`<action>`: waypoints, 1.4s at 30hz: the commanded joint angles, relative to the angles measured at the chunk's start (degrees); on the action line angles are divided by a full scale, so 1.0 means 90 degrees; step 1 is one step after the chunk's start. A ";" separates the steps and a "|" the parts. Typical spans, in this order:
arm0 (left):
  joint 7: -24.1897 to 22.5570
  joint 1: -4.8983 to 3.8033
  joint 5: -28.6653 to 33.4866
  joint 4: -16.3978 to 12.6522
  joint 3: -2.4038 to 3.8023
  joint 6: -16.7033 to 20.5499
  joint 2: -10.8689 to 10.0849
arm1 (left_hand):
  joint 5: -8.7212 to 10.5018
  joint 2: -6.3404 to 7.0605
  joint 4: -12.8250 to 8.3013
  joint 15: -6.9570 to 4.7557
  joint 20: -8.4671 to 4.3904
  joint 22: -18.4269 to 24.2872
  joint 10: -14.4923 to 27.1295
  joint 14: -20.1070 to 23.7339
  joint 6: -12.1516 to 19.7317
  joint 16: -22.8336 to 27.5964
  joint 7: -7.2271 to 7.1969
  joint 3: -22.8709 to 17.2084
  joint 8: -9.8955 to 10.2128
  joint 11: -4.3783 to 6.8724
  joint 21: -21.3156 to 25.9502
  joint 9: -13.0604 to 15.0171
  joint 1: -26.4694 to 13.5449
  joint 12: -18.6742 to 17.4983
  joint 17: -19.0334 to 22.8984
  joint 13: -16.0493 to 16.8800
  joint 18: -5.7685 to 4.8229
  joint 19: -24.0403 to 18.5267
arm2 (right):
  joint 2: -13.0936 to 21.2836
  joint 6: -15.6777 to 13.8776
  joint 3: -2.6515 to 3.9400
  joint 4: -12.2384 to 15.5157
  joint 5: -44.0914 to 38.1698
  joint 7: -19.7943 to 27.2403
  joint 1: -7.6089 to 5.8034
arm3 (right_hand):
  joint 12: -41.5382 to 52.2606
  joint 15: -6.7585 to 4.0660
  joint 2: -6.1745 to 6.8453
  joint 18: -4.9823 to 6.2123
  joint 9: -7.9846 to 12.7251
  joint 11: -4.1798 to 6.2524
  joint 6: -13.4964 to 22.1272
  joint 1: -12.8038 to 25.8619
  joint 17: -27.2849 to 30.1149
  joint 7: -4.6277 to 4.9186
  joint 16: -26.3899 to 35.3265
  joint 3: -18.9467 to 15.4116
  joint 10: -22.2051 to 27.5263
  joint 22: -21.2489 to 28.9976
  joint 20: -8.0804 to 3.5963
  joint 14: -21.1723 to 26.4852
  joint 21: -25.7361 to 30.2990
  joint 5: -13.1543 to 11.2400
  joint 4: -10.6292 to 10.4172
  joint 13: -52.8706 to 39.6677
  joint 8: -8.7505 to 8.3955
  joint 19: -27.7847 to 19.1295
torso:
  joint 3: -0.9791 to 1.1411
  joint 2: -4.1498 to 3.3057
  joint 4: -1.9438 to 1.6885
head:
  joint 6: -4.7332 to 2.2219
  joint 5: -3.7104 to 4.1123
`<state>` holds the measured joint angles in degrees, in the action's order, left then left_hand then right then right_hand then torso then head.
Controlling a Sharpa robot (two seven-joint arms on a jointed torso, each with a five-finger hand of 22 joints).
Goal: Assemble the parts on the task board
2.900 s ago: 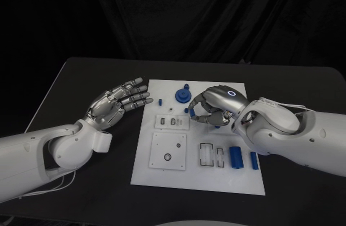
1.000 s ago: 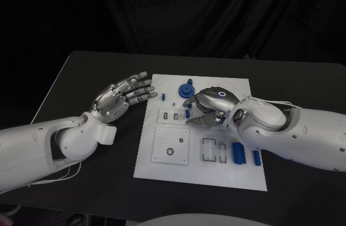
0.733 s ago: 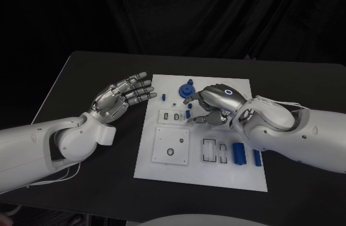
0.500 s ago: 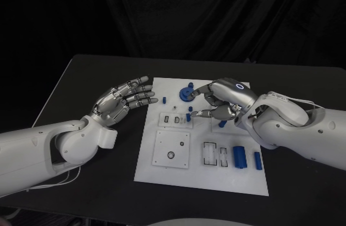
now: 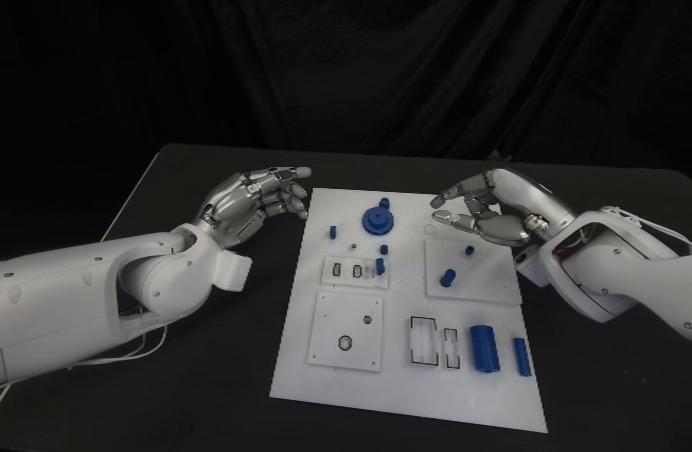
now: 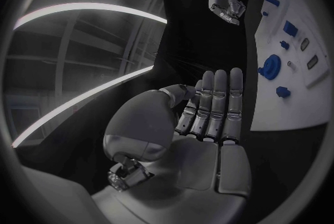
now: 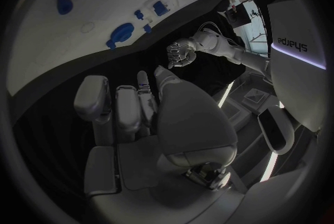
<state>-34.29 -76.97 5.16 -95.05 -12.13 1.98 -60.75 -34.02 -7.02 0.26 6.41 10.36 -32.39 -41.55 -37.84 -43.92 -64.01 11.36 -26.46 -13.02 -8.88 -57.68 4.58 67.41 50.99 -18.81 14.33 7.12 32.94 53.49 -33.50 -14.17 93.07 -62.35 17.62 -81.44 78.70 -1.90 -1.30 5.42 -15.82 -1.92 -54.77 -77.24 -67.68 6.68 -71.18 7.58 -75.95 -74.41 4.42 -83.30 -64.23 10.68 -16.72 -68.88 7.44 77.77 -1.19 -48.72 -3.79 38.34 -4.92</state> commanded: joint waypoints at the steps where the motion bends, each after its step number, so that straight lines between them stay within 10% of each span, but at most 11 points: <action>1: 0.1090 -0.0204 -0.0702 0.0202 0.0003 0.0184 0.0165 | 0.0122 0.0013 0.0084 -0.0096 0.0004 -0.0353 -0.0148 -0.0251 -0.0069 -0.0583 0.0029 -0.0024 -0.0079 0.0114 -0.0578 -0.0013 -0.0135 0.0638 -0.0297 0.0478 0.0185 -0.0044 | 0.0111 0.0049 -0.0007 -0.0129 0.1421 0.0678 0.0148 | -0.0149 0.0018 -0.0239 0.0106 0.0029 -0.0017 -0.0060 0.0636 0.0197 -0.0029 0.0197 -0.0201 0.0272 0.0125 0.0012 0.0170 0.0303 -0.0046 -0.0017 0.0211 -0.0009 -0.0204 | 0.0069 0.0171 0.0029 | -0.0073 -0.0036; 5: 0.1842 -0.0399 -0.1277 0.0530 0.0003 -0.0112 0.0440 | 0.0292 0.0084 0.0312 -0.0187 0.0050 -0.0689 -0.0230 -0.0495 -0.0116 -0.1319 -0.0038 0.0041 -0.0181 0.0201 -0.1155 -0.0015 -0.0206 0.1467 -0.0781 0.1257 0.0313 -0.0055 | 0.0180 0.0044 -0.0008 -0.0296 0.2083 0.0890 0.0311 | -0.0371 0.0068 -0.0456 0.0196 0.0047 -0.0052 -0.0060 0.1062 0.0500 0.0005 0.0487 -0.0388 0.0686 0.0353 0.0053 0.0450 0.0823 0.0244 -0.0012 0.0564 -0.0028 -0.0533 | 0.0117 0.0298 0.0049 | -0.0068 -0.0041; 7: 0.2352 -0.0471 -0.1823 0.0760 0.0002 -0.0287 0.0635 | 0.0355 0.0091 0.0513 -0.0240 0.0047 -0.0824 -0.1085 -0.1398 -0.0202 -0.1905 -0.0093 0.0125 -0.0301 0.0256 -0.1407 0.0016 -0.0158 0.2300 -0.2111 0.2841 0.0364 0.0132 | 0.0170 -0.0098 -0.0009 -0.0412 0.2316 0.0935 0.0421 | -0.0394 0.0083 -0.0528 0.0218 0.0053 -0.0064 -0.0063 0.1274 0.0540 0.0011 0.0520 -0.0578 0.0783 0.0397 0.0070 0.0532 0.0972 0.0825 -0.0014 0.0616 -0.0036 -0.0633 | 0.0170 0.0408 0.0081 | 0.0014 -0.0100; 16: 0.3637 -0.0553 -0.3376 0.1568 0.0003 -0.0680 0.1284 | 0.0636 0.0121 0.0997 -0.0329 -0.0040 -0.0894 -0.2347 -0.2760 -0.0277 -0.2395 -0.0175 0.0351 -0.0484 0.0334 -0.1505 0.0141 -0.0078 0.3026 -0.3911 0.4682 0.0370 0.0570 | -0.0034 -0.0100 -0.0009 -0.0825 0.2533 0.0925 0.0775 | -0.0315 0.0069 -0.0555 0.0220 0.0049 -0.0048 -0.0093 0.1157 0.0448 -0.0005 0.0412 -0.0662 0.0712 0.0362 0.0068 0.0492 0.0965 0.0991 -0.0004 0.0526 -0.0023 -0.0607 | 0.0286 0.0727 0.0168 | 0.0241 -0.0201; 18: 0.3775 -0.0557 -0.4050 0.1624 0.0003 -0.0670 0.1383 | 0.0787 0.0177 0.1126 -0.0366 -0.0073 -0.1414 -0.3575 -0.3994 -0.0303 -0.2761 -0.0210 0.0452 -0.0561 0.0370 -0.1795 0.0204 0.0008 0.3699 -0.5542 0.6279 0.0273 0.1217 | -0.0066 -0.0097 -0.0008 -0.0881 0.2498 0.0921 0.0823 | -0.0292 0.0064 -0.0558 0.0215 0.0050 -0.0044 -0.0095 0.1130 0.0413 -0.0008 0.0373 -0.0679 0.0682 0.0339 0.0064 0.0466 0.0933 0.1007 -0.0002 0.0500 -0.0023 -0.0580 | 0.0327 0.0822 0.0217 | 0.0349 -0.0230; 22: 0.4086 -0.0561 -0.5536 0.1597 0.0004 -0.0646 0.1546 | 0.1509 0.0288 0.1330 -0.0513 -0.0215 -0.2587 -0.4878 -0.5268 -0.0614 -0.2896 -0.0386 0.0813 -0.0904 0.0525 -0.2342 0.0539 0.0084 0.4187 -0.7187 0.7811 0.0058 0.2622 | -0.0075 -0.0179 -0.0008 -0.0924 0.2372 0.0904 0.0878 | -0.0175 0.0033 -0.0569 0.0188 0.0051 -0.0022 -0.0108 0.0980 0.0273 -0.0028 0.0211 -0.0742 0.0506 0.0235 0.0035 0.0338 0.0773 0.1131 0.0004 0.0356 -0.0021 -0.0431 | 0.0431 0.1037 0.0336 | 0.0604 -0.0309; 30: 0.5025 -0.0564 -0.6984 0.1383 0.0005 -0.0986 0.1798 | 0.2465 0.0337 0.1720 -0.0773 -0.0480 -0.3168 -0.5381 -0.5750 -0.0552 -0.2888 -0.0653 0.1521 -0.2010 0.0783 -0.2502 0.1951 -0.0013 0.4334 -0.7843 0.8405 -0.0071 0.3504 | 0.0121 -0.0540 -0.0007 -0.0729 0.2018 0.0667 0.0903 | 0.0064 -0.0057 -0.0582 0.0103 0.0043 0.0059 -0.0214 0.0808 -0.0044 -0.0093 -0.0116 -0.0901 0.0070 -0.0028 -0.0053 0.0038 0.0325 0.1338 0.0000 0.0009 0.0017 -0.0059 | 0.0554 0.1272 0.0497 | 0.0967 -0.0405; 36: 0.5650 -0.0565 -0.7207 0.1343 0.0006 -0.1259 0.2033 | 0.2739 0.0244 0.1794 -0.0896 -0.0599 -0.3450 -0.5383 -0.5795 -0.0391 -0.2888 -0.0787 0.1915 -0.2726 0.0913 -0.2550 0.3110 -0.0287 0.4335 -0.7910 0.8408 -0.0124 0.3874 | 0.0261 -0.0619 -0.0006 -0.0565 0.1876 0.0477 0.0903 | 0.0205 -0.0108 -0.0585 0.0042 0.0048 0.0103 -0.0263 0.0692 -0.0250 -0.0129 -0.0308 -0.1000 -0.0187 -0.0201 -0.0108 -0.0128 0.0030 0.1392 0.0003 -0.0221 0.0024 0.0155 | 0.0661 0.1367 0.0598 | 0.1293 -0.0391; 42: 0.6099 -0.0565 -0.7265 0.1366 0.0006 -0.1429 0.2243 | 0.2906 0.0203 0.1803 -0.1045 -0.0749 -0.4130 -0.5383 -0.5795 -0.0415 -0.2888 -0.0933 0.2232 -0.3119 0.1054 -0.2784 0.4081 -0.0538 0.4335 -0.7910 0.8408 -0.0266 0.4540 | 0.0231 -0.0620 -0.0006 -0.0541 0.1779 0.0326 0.0901 | 0.0255 -0.0126 -0.0589 0.0022 0.0050 0.0120 -0.0286 0.0651 -0.0329 -0.0143 -0.0380 -0.1045 -0.0276 -0.0262 -0.0128 -0.0187 -0.0069 0.1421 0.0004 -0.0303 0.0027 0.0227 | 0.0711 0.1412 0.0629 | 0.1296 -0.0379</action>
<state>15.74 -81.97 -57.82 -82.80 -12.12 -7.95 -41.12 -8.23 -5.20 16.51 -2.61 3.79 -68.95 -84.06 -84.02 -47.70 -89.86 3.46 -6.79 -40.83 0.27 -82.53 40.16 63.25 89.81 -74.95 74.94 5.68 73.14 55.67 -37.53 -14.26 87.99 -44.57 22.97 -73.46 80.61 -2.83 -6.58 6.28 -15.40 -0.93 -56.82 -70.82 -70.59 5.45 -74.37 -1.50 -77.94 -74.94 3.18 -83.69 -64.63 23.19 -16.67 -71.51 7.44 79.46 4.76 -36.42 1.54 49.94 -8.33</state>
